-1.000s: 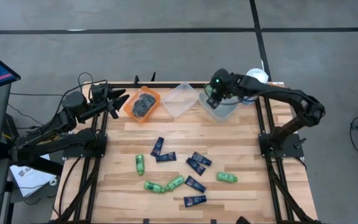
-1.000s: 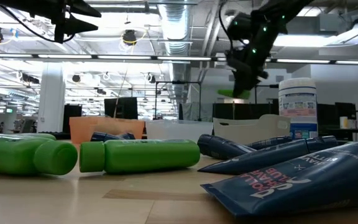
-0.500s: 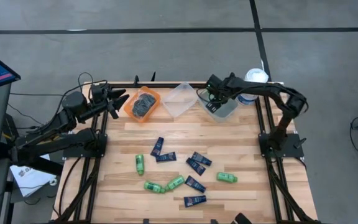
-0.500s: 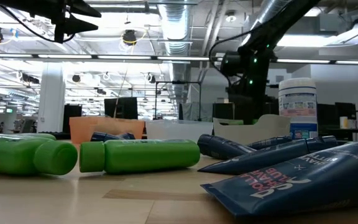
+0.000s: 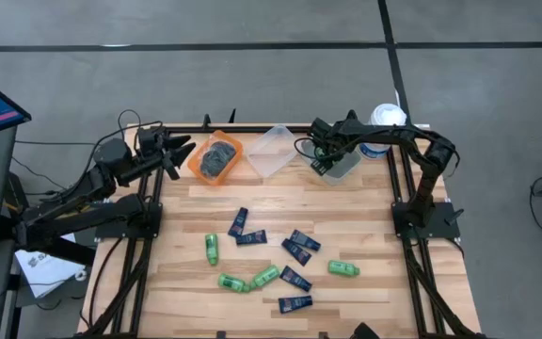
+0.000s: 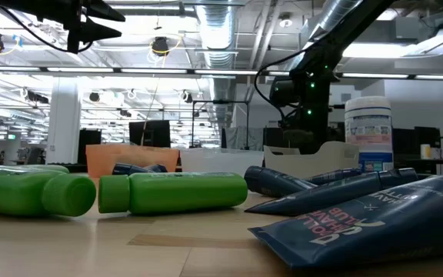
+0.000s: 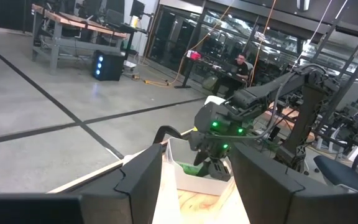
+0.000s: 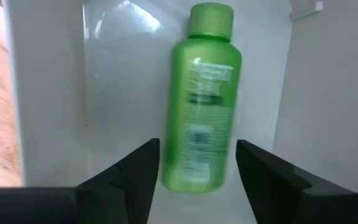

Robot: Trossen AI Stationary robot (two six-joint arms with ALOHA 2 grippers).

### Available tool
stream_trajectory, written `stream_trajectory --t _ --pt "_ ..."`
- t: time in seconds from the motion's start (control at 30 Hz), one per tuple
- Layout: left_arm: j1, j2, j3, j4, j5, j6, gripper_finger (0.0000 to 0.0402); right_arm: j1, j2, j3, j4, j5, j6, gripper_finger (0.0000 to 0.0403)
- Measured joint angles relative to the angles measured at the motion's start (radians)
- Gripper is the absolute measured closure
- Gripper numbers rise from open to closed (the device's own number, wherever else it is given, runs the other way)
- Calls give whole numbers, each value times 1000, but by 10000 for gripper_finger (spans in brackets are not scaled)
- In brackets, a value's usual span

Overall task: Pick & Place Travel size toiletries
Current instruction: Put the green shampoo into the gray bin

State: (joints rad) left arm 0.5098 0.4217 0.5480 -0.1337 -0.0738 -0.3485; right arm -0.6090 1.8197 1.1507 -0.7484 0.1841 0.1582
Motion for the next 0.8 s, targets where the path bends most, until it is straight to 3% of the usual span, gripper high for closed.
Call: stream_trajectory --t 0.2,0.43,0.57,0.8 --pt "0 0 0 0 0 0 216 6 -14 14 -37 -4 -23 169" --pt "0 0 0 0 0 5 216 57 -210 87 -133 -57 -83 164" --pt "0 0 0 0 0 8 216 138 -371 90 -192 -160 -80 164" --pt "0 0 0 0 0 8 216 398 -544 90 -342 -177 60 164"
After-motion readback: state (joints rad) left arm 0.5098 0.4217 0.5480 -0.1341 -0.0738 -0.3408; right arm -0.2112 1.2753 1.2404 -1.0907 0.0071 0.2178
